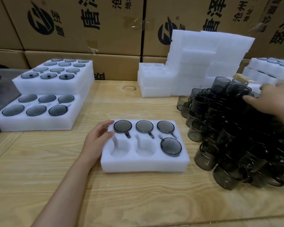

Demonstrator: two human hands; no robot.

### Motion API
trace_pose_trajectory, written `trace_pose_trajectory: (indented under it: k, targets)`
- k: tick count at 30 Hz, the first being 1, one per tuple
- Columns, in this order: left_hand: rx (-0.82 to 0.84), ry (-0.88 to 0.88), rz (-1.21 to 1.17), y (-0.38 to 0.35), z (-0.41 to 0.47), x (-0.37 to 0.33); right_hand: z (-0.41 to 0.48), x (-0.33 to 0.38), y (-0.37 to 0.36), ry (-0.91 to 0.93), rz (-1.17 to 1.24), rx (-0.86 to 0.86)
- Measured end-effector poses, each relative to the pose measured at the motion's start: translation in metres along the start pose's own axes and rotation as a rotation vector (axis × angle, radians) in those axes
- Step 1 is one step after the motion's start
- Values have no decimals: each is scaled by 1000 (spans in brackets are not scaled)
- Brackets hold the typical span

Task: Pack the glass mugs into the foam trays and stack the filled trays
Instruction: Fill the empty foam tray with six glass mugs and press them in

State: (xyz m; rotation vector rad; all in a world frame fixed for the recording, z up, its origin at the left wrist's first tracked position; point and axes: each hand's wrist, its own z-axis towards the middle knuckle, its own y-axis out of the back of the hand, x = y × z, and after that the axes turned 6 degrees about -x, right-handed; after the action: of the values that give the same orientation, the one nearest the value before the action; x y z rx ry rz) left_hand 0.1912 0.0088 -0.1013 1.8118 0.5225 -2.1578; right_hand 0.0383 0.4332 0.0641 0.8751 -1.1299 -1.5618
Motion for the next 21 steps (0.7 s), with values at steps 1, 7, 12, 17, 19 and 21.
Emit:
trace_pose_trajectory:
  k: [1, 7, 12, 17, 19, 21]
  targets:
    - [-4, 0, -4, 0, 0, 0, 9, -9, -9, -27, -24, 46]
    - [-13, -7, -9, -2, 0, -1, 39, -26, -41, -29, 49, 80]
    - [-22, -1, -15, -2, -1, -1, 71, -35, -59, 4, 41, 13]
    - [-22, -1, -18, -3, -2, -2, 75, -36, -56, -9, 60, -73]
    - [-23, -8, -5, -3, -2, -3, 67, -34, -46, -17, 101, -116]
    - [-25, -7, 3, -4, -2, -3, 55, -27, -31, 28, 192, -110]
